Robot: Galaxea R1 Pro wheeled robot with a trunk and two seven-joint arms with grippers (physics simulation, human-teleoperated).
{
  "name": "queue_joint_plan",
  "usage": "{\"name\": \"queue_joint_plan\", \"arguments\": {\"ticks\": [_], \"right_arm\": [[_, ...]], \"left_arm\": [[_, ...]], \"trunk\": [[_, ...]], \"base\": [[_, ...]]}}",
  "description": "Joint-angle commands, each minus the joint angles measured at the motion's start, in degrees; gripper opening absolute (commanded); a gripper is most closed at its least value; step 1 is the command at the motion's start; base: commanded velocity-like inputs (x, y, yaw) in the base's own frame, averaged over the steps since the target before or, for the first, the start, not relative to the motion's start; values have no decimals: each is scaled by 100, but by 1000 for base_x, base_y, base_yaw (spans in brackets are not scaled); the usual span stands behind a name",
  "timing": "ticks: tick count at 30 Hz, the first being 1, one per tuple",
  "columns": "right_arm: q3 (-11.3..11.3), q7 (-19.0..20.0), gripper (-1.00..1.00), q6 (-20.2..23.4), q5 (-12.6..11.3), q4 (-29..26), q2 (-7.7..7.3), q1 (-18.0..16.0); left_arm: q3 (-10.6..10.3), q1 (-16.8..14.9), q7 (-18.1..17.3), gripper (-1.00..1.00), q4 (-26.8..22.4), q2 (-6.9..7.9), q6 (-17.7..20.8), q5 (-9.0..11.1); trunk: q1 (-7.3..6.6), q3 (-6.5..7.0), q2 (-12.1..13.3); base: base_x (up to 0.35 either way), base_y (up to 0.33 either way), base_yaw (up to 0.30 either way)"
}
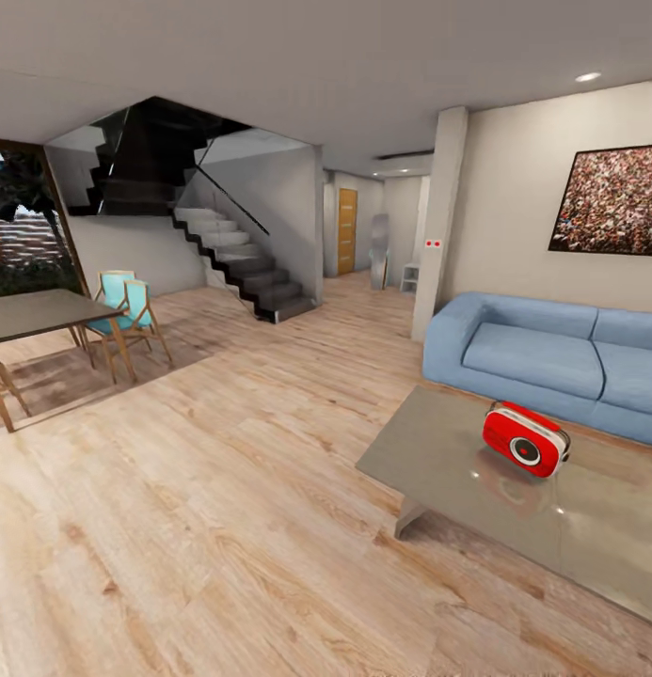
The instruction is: Turn on the radio receiver that's on the table in the living room.
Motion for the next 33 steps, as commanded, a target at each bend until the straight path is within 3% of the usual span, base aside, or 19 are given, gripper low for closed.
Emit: {"name": "queue_joint_plan", "arguments": {"ticks": [1,33], "right_arm": [[0,0,100,0,1,0,0,0],[0,-3,100,0,-19,0,0,0]], "left_arm": [[0,0,0,100,0,0,0,0],[5,0,0,100,0,0,0,0]], "trunk": [[0,0,0],[0,0,0]], "base": [[0,0,-287],[0,0,-287]]}}
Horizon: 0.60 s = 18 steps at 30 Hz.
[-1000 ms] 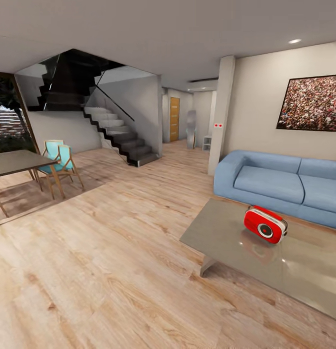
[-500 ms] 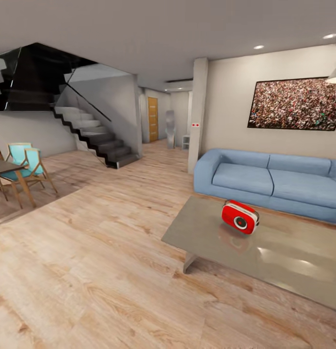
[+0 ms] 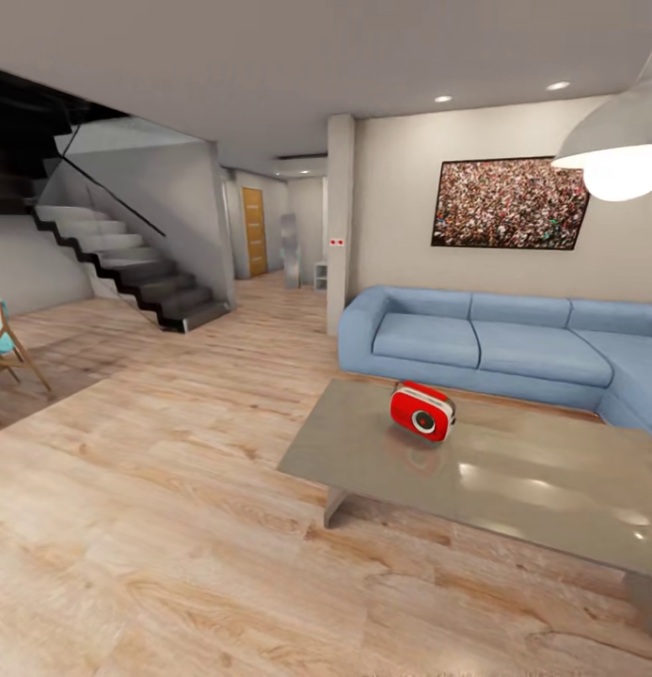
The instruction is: Turn on the radio receiver that's on the table in the living room.
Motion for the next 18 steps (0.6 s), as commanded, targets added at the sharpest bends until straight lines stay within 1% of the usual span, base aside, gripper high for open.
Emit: {"name": "queue_joint_plan", "arguments": {"ticks": [1,18], "right_arm": [[-1,1,100,0,0,0,0,0],[0,3,100,0,0,0,0,0]], "left_arm": [[0,1,0,100,0,0,0,0],[2,-1,0,100,0,0,0,-2]], "trunk": [[0,0,0],[0,0,0]], "base": [[0,0,-287],[0,0,-287]]}}
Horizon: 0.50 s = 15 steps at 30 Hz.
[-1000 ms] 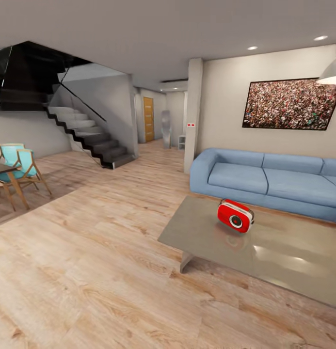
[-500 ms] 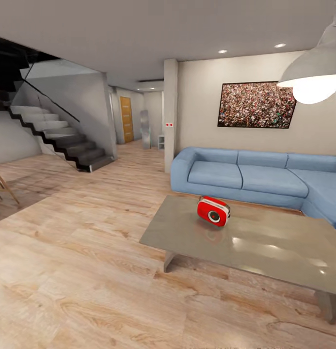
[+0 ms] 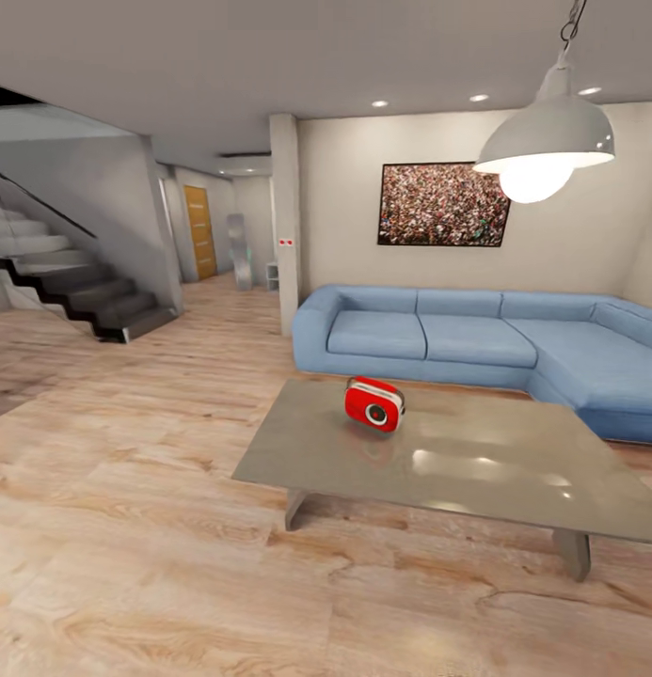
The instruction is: Turn on the radio receiver that's on the table in the living room.
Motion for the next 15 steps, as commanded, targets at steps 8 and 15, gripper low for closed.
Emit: {"name": "queue_joint_plan", "arguments": {"ticks": [8,15], "right_arm": [[0,-43,100,7,-2,0,0,0],[-3,-57,100,9,-5,0,0,0]], "left_arm": [[1,0,0,100,0,0,0,-1],[-6,0,0,100,0,0,0,-3]], "trunk": [[0,0,0],[0,0,0]], "base": [[0,0,-211],[0,0,-21]]}}
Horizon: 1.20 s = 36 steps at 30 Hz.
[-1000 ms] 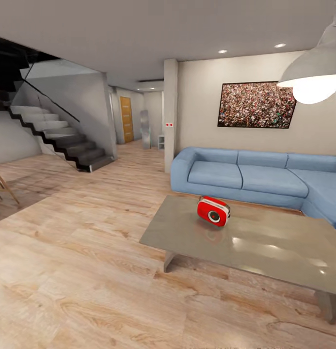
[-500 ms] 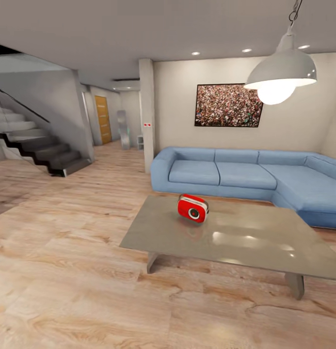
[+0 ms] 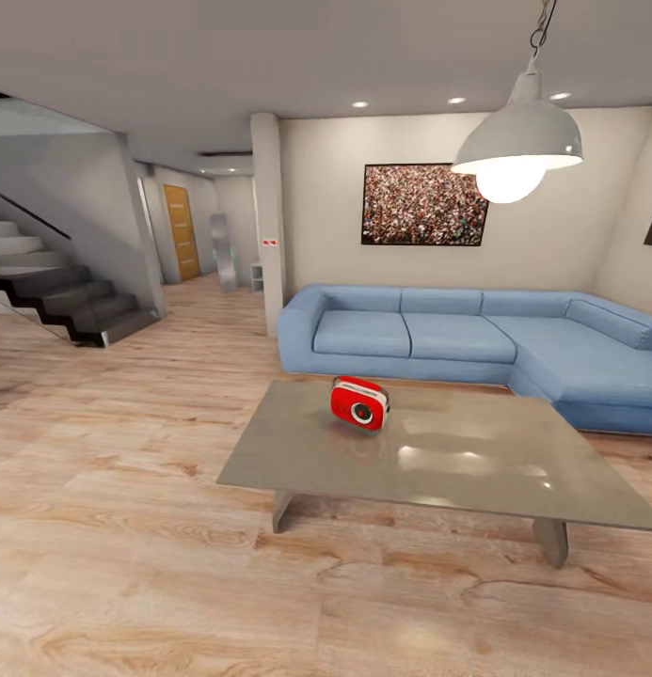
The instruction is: Turn on the radio receiver that's on the table in the living room.
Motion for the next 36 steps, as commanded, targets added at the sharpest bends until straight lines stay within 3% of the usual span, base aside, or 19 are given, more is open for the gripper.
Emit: {"name": "queue_joint_plan", "arguments": {"ticks": [1,15,36], "right_arm": [[0,-3,100,0,-3,0,0,0],[3,-4,100,-2,5,0,0,0],[21,-3,100,-9,48,0,0,0]], "left_arm": [[-1,0,0,100,0,0,0,-2],[-1,0,-4,100,0,0,-4,-3],[-2,0,-18,100,0,0,-9,-3]], "trunk": [[0,0,0],[0,0,0],[0,0,0]], "base": [[0,0,-2],[32,0,0],[310,0,0]]}}
